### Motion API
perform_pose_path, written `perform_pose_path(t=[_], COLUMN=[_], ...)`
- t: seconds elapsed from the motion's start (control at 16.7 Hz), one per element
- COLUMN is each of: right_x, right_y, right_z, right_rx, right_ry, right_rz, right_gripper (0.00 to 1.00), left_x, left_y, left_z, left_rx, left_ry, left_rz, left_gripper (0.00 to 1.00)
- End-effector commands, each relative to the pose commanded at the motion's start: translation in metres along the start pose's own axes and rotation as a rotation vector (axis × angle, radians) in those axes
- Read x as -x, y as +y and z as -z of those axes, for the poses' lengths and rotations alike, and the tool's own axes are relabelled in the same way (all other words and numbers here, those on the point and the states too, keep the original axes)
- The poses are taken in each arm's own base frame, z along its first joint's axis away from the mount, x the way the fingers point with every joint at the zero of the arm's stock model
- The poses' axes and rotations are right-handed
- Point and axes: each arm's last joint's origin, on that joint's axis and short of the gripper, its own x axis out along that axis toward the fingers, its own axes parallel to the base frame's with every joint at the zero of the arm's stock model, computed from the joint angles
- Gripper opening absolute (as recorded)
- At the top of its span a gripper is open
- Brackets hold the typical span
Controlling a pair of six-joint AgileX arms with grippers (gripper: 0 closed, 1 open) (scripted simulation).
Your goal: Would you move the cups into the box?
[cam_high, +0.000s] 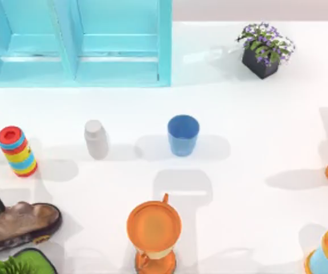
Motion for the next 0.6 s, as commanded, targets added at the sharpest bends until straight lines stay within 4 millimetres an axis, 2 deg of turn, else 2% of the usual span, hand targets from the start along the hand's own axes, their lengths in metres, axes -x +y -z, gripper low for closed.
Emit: perform_pose_path(t=[0.18, 0.6], right_x=[0.0, 0.0], right_y=[0.0, 0.0], right_z=[0.0, 0.0], right_rx=[0.0, 0.0], right_ry=[0.0, 0.0], right_rz=[0.0, 0.0], right_gripper=[0.0, 0.53], left_x=[0.0, 0.0], left_y=[0.0, 0.0], left_z=[0.0, 0.0], left_rx=[0.0, 0.0], left_ry=[0.0, 0.0], left_rz=[0.0, 0.0], left_gripper=[1.0, 1.0])
